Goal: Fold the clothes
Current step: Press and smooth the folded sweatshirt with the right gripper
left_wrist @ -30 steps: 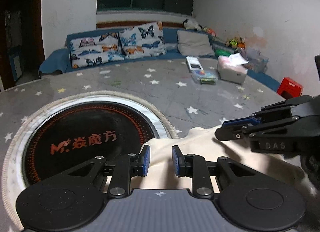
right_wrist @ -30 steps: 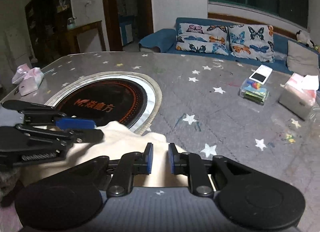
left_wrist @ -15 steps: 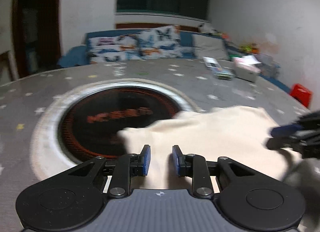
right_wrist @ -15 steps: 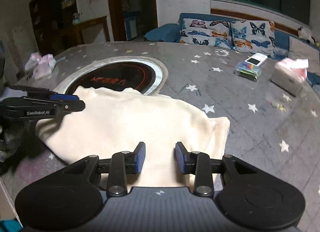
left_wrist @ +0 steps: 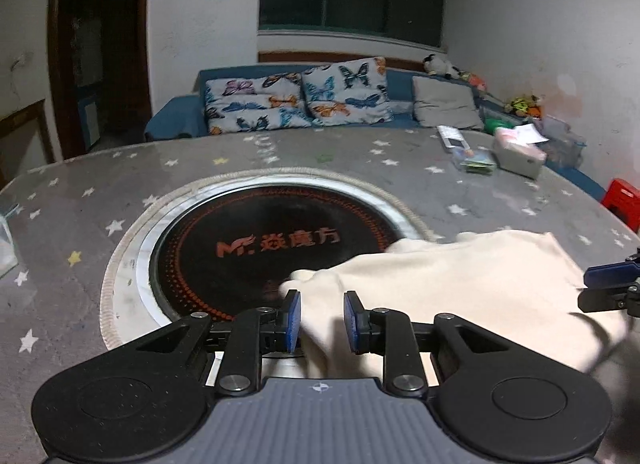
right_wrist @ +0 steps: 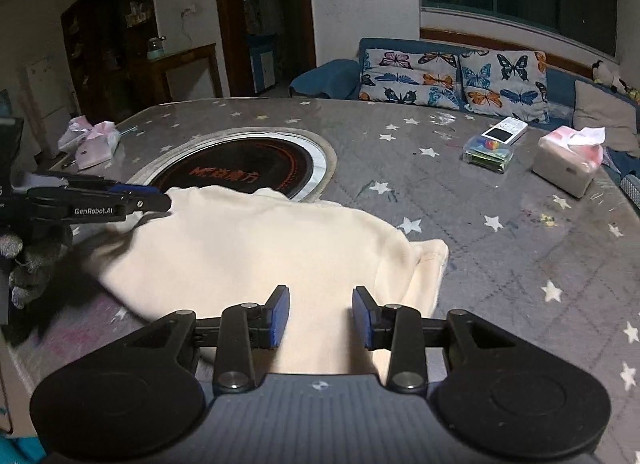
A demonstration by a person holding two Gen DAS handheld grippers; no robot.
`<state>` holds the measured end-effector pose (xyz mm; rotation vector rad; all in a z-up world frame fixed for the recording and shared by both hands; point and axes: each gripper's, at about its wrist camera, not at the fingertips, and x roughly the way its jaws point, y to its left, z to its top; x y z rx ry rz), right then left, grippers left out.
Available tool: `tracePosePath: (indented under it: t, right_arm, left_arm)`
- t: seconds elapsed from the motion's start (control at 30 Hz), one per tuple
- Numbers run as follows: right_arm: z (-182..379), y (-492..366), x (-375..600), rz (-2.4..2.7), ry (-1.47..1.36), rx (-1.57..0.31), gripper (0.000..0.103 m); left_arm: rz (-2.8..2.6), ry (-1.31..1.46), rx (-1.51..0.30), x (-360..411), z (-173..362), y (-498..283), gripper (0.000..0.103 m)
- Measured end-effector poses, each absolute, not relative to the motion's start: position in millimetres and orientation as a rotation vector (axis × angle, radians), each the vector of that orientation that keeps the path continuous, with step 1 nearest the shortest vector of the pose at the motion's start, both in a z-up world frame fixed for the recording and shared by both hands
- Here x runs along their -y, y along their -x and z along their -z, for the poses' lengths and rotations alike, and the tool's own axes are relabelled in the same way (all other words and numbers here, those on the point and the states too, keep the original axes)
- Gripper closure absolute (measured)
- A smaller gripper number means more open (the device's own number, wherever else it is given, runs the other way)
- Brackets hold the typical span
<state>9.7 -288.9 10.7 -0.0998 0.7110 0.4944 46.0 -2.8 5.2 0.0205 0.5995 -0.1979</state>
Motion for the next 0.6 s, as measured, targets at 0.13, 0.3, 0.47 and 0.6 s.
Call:
tracePosePath:
  t: [0.13,0.3,0.47,0.6]
  right_arm:
    - [-15,7,294,-0.5,0.114,-0.71,0.07]
    - [1,11,302,-0.461,0.109,-0.75,0.076]
    - [-4,12,305,-0.46,0.112,-0.742,0.076]
    - [-8,11,290,-0.504,0.128,-0.72,0.075]
  left_arm:
    - [0.268,-0.03,-0.578,16,-14,-28,0.077]
    - [0.33,-0.062,-0.585,37,-9,-13,0.077]
    - [0.341,-0.077,-0.607,43,-4,-4,0.077]
    - [0.379,-0.082,-0.587,53,-10,4,0.073]
